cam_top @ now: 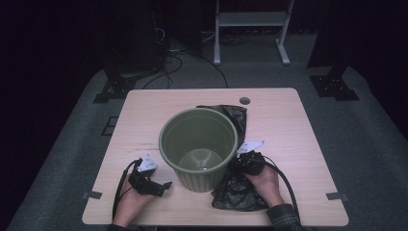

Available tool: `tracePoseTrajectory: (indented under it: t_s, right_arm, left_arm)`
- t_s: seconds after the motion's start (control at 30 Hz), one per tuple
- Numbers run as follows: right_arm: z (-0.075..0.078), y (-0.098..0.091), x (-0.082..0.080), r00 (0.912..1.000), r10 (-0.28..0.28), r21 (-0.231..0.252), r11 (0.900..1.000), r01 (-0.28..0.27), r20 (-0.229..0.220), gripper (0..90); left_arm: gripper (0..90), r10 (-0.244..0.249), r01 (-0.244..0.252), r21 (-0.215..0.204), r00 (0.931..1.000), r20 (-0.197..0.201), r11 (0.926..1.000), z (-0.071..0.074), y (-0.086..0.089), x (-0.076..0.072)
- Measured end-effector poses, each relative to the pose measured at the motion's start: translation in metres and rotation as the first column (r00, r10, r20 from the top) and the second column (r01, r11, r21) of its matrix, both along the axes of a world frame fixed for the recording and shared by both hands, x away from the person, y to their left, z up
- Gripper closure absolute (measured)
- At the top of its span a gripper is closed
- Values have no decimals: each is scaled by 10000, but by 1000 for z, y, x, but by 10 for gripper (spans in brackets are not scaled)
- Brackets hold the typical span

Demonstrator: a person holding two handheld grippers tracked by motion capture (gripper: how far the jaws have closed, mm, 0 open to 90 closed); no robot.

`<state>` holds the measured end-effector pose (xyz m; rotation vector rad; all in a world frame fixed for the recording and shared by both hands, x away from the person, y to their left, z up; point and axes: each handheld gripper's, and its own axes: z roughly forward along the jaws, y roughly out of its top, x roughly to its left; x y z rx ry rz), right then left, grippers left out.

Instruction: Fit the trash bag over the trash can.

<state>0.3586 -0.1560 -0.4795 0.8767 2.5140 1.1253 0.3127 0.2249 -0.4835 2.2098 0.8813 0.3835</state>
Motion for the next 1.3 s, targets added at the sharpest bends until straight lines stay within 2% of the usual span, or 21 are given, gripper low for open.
tracePoseTrajectory:
  t_s: [0.13, 0.27, 0.63, 0.77, 1.07, 1.23, 1.3]
  right_arm:
    - [1, -4, -1, 9998, 166, 74, 9998, -165, -138, 890]
    - [6, -14, -5, 9982, 525, 500, 9974, -510, -285, 891]
    - [40, -28, -21, 9928, 1196, 944, 9884, -1193, 24, 891]
    - [55, -29, -26, 9865, 1635, 941, 9820, -1638, 102, 890]
    - [86, -33, -41, 9692, 2393, 1135, 9630, -2446, 587, 890]
    - [106, -35, -50, 9564, 2768, 1501, 9457, -2883, 933, 890]
    - [114, -37, -53, 9539, 2797, 1644, 9413, -2948, 1090, 890]
  left_arm:
    - [0, -15, 15, -4, 10000, -2, 10000, 0, 0, 0]
    - [0, -16, 16, -4, 10000, -3, 10000, 0, 0, 0]
    - [0, -16, 16, -2, 10000, 0, 10000, 0, 0, 0]
    - [0, -15, 15, -3, 10000, -2, 10000, 0, 0, 0]
    - [0, -36, 36, 23, 10000, -6, 10000, 0, 0, 0]
    - [0, -36, 36, 20, 10000, -3, 10000, 0, 0, 0]
    - [0, -37, 37, 19, 10000, -4, 10000, 0, 0, 0]
